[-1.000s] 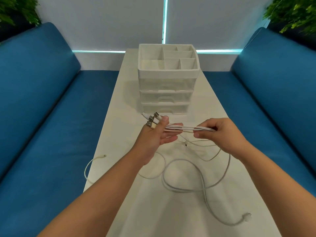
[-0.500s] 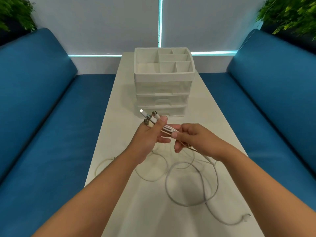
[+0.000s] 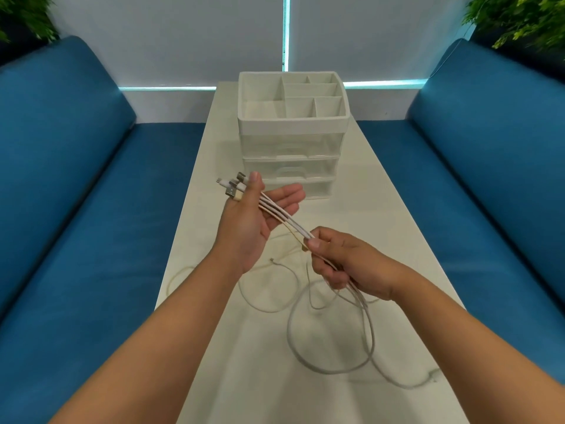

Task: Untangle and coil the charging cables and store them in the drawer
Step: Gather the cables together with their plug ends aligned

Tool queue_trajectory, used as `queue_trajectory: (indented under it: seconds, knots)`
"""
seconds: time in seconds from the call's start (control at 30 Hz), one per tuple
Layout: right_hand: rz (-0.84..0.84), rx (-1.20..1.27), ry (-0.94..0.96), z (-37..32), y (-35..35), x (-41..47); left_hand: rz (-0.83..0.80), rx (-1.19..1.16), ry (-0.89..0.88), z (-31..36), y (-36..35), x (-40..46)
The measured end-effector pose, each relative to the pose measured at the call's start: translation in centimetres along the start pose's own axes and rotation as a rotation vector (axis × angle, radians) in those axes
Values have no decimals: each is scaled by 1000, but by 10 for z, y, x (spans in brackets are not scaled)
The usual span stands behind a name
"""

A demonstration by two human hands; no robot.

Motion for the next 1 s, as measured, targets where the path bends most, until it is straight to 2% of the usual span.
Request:
queue_trajectory:
  seconds: [0.1, 0.2, 0.27, 0.33, 0.47, 0.57, 0.63, 0.73, 0.83, 0.9, 1.0]
  knots:
    - [115, -192, -25, -3, 17, 0, -14, -32, -38, 5, 0, 0]
    - [420, -482, 77, -23, 42, -10, -14, -19, -54, 2, 2, -1]
    - [547, -658, 151, -34, 44, -19, 17, -32, -46, -3, 10, -1]
    - [515, -749, 197, -36, 32, -23, 47, -50, -26, -6, 18, 0]
    - [403, -473, 236, -21, 21, -19, 54, -111, -8, -8, 22, 1]
    - [349, -321, 140, -7, 30, -10, 14, -144, -13, -4, 16, 1]
    - [324, -345, 73, -5, 35, -8, -21, -113, -14, -3, 11, -1]
    - [466, -529, 55, -18, 52, -14, -34, -55, -16, -5, 8, -2]
    - [579, -660, 81, -29, 53, -21, 44, 53, -22, -4, 23, 2]
    - [518, -616, 97, -28, 44, -18, 101, 110, -14, -4, 35, 4]
    - [311, -416, 110, -21, 25, -13, 168, 100, -20, 1, 41, 3]
Point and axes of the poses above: each hand's wrist, its own x-axis towards the middle knuckle, its own y-axis out of the back of the hand, z = x × y, the point moved 10 cm from there along x, towards the middle knuckle, and after that the axes turned 7 degrees about -z, right-handed, at the moved point
